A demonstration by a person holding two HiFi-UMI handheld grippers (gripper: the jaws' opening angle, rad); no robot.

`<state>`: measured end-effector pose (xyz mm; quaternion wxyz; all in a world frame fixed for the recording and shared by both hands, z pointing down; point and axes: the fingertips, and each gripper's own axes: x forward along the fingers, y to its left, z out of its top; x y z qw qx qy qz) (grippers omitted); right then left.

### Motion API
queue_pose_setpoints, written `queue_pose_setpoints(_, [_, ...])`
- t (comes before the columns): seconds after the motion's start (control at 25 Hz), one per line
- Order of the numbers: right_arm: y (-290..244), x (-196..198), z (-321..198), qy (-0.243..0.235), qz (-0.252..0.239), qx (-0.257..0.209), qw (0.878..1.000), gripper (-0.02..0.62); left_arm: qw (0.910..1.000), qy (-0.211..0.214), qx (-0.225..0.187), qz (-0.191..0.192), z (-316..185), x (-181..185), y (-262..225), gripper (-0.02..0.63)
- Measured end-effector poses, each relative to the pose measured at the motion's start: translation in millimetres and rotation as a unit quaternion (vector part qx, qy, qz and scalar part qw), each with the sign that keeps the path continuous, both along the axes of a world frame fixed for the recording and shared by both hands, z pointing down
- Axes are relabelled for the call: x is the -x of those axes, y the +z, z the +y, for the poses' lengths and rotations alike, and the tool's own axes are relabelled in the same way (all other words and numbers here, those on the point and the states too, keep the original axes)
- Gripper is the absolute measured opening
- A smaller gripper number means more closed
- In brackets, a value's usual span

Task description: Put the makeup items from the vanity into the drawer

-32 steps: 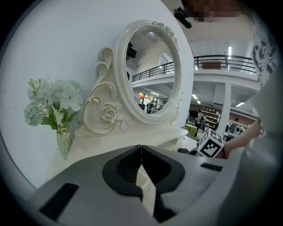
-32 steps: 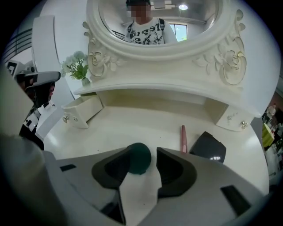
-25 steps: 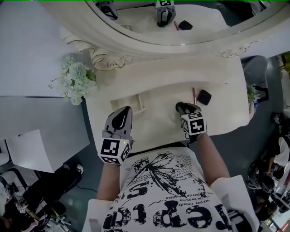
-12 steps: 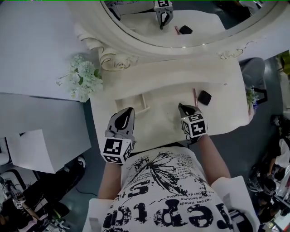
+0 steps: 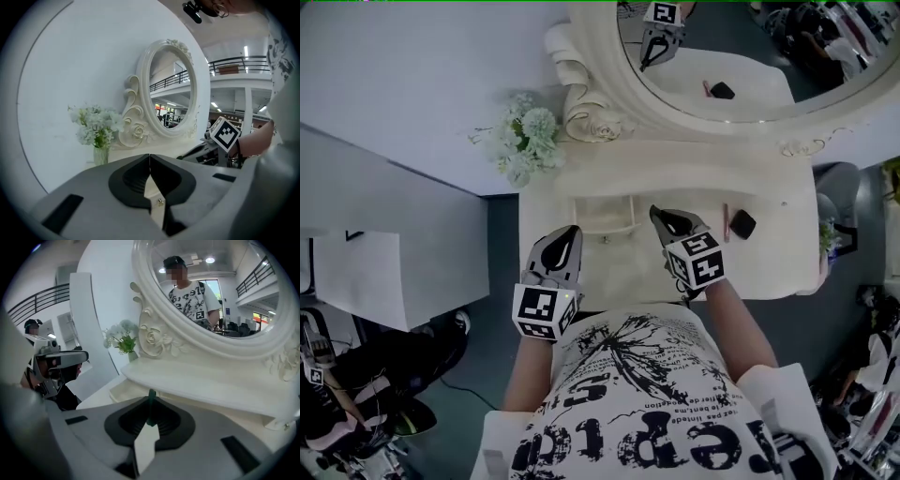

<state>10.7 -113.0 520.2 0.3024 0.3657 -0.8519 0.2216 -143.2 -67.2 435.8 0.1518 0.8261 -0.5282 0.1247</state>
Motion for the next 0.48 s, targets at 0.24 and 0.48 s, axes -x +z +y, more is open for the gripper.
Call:
queue_pose_setpoints(0.24, [5, 72, -6, -0.065, 0.003, -0.004, 0.998, 0.043, 0.9985, -0.055, 0.001, 0.004, 21, 42, 1, 0.021])
queue_pose_setpoints(0.48, [14, 103, -5, -0.081, 0.0, 0.01, 0.997, 0.043, 0.9955, -0.095, 0.002, 0.006, 34, 71, 1, 0.02])
